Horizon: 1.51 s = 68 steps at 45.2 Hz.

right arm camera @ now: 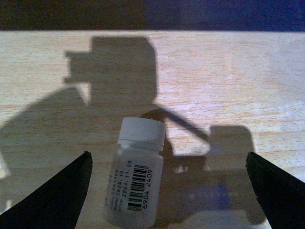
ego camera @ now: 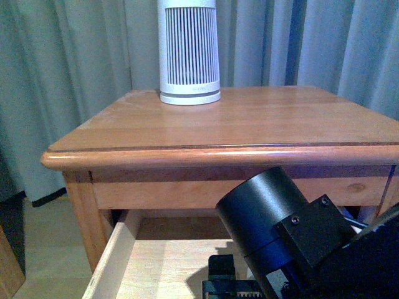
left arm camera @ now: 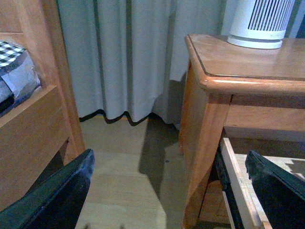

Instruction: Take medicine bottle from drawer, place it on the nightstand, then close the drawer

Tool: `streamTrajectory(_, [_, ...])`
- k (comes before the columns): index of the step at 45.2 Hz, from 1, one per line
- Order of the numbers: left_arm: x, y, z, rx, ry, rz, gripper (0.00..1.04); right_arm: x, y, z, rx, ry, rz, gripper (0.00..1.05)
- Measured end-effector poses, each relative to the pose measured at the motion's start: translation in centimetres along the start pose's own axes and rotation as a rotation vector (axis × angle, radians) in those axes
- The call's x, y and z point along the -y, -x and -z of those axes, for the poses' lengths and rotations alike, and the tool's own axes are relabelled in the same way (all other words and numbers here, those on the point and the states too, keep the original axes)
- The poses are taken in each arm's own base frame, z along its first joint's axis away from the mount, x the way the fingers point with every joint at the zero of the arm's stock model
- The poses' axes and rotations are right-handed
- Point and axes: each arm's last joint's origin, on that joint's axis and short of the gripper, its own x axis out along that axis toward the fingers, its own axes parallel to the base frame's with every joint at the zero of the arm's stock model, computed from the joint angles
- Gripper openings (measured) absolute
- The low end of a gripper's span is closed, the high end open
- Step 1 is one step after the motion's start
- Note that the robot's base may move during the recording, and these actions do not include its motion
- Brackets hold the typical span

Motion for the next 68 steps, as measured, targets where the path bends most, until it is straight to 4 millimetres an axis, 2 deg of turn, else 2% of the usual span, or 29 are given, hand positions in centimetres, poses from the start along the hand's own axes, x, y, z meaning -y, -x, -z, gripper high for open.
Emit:
streamTrajectory(10, [0.0,0.0,0.0,0.000,0.000,0.000,0.98,-0.3,-1.3,0.5,-0.026,-0.013,0.020,0.93])
streamTrajectory(21, [0.0,0.0,0.0,0.000,0.000,0.000,0.98,-0.7,-2.3,0.4,-0.016,-0.028,0.017,0.49])
streamTrajectory(27, [0.0,0.0,0.0,0.000,0.000,0.000,0.98,-0.8,-2.4,0.3,-0.010,-0.031,0.014,0.32])
streamTrajectory(36, [0.0,0.0,0.0,0.000,0.000,0.000,0.98,-0.7,-1.5,0.3,0.025,-0.026,0.037,0.30])
streamTrajectory(48, [0.0,0.0,0.0,0.000,0.000,0.000,0.98,-0.2,2.5,-1.0,0.141,-0.025,0.046,0.30])
streamTrajectory(55, [0.0,0.0,0.0,0.000,0.000,0.000,0.98,0.4,4.8,-1.0,0.181,-0.025,0.057,0.30])
streamTrajectory(63, [0.0,0.0,0.0,0.000,0.000,0.000,0.98,1.7,6.9,-0.3,0.216,-0.028,0.089,0.30])
streamTrajectory(68, [0.0,0.0,0.0,0.000,0.000,0.000,0.98,3.4,8.3,0.3,0.246,-0.044,0.127,0.30])
